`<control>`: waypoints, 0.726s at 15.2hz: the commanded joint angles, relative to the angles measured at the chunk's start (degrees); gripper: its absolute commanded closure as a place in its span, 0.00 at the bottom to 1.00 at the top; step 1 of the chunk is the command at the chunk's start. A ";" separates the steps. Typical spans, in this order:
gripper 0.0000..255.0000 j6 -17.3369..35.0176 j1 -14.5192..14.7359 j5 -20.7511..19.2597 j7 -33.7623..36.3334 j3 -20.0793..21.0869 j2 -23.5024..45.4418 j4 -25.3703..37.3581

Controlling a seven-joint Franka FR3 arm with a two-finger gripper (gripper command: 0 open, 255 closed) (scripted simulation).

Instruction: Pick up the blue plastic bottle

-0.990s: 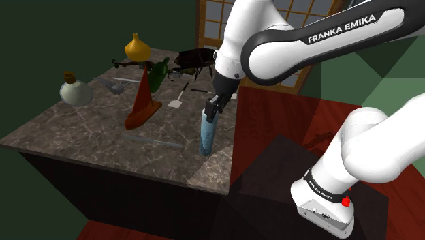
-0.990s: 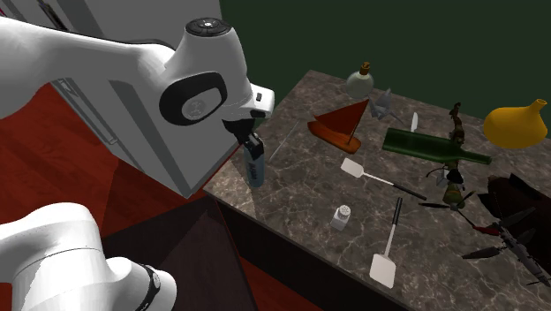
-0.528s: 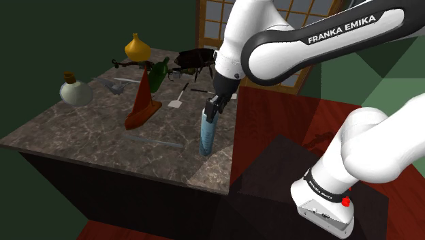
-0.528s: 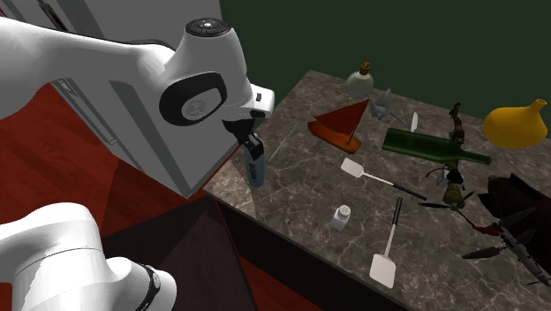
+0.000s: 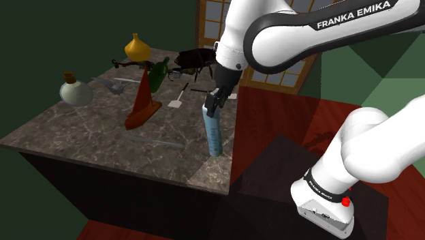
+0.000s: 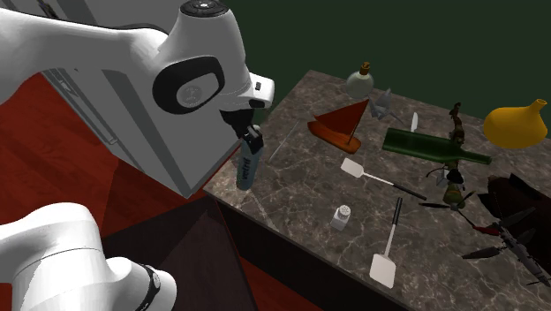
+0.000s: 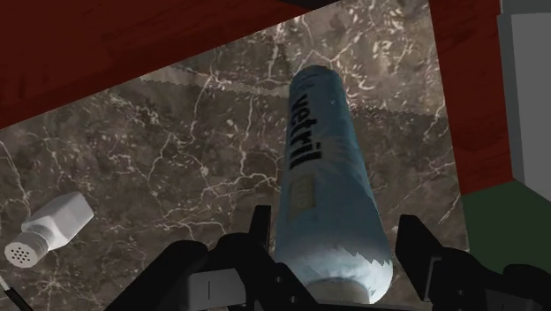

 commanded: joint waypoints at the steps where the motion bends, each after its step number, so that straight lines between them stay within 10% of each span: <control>1: 1.00 -1.79 -0.04 -0.11 0.00 -0.24 -0.74 1.05; 11: 1.00 -8.55 -0.24 -0.65 0.26 -0.93 -2.42 6.14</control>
